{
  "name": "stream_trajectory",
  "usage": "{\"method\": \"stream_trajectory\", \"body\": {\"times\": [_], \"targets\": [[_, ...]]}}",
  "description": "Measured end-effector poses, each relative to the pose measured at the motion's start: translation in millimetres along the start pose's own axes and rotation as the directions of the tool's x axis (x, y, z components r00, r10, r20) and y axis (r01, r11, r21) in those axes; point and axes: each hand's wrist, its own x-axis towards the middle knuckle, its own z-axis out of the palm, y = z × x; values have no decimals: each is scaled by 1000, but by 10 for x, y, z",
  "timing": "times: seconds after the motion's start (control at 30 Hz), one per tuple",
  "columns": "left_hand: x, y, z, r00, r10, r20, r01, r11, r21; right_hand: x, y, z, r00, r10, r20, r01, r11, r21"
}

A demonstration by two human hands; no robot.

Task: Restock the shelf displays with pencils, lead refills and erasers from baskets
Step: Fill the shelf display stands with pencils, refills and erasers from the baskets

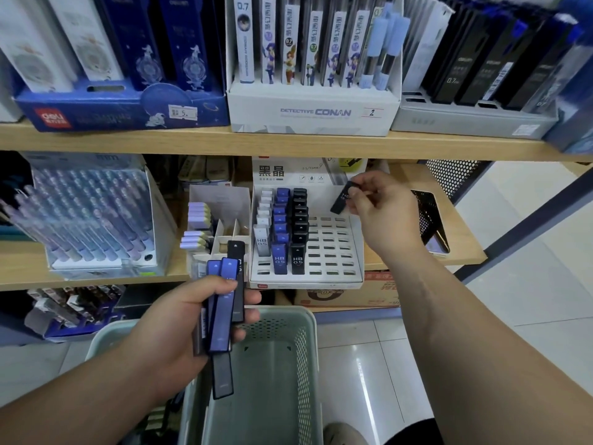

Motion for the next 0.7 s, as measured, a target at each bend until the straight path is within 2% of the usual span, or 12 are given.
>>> {"method": "stream_trajectory", "body": {"times": [0.2, 0.7], "targets": [[32, 66, -50, 1000, -14, -13, 13, 999, -37, 135, 107, 120, 995, -30, 96, 42, 991, -131], [20, 127, -22, 999, -19, 29, 19, 1000, -12, 238, 168, 151, 981, -106, 164, 141, 967, -214]]}}
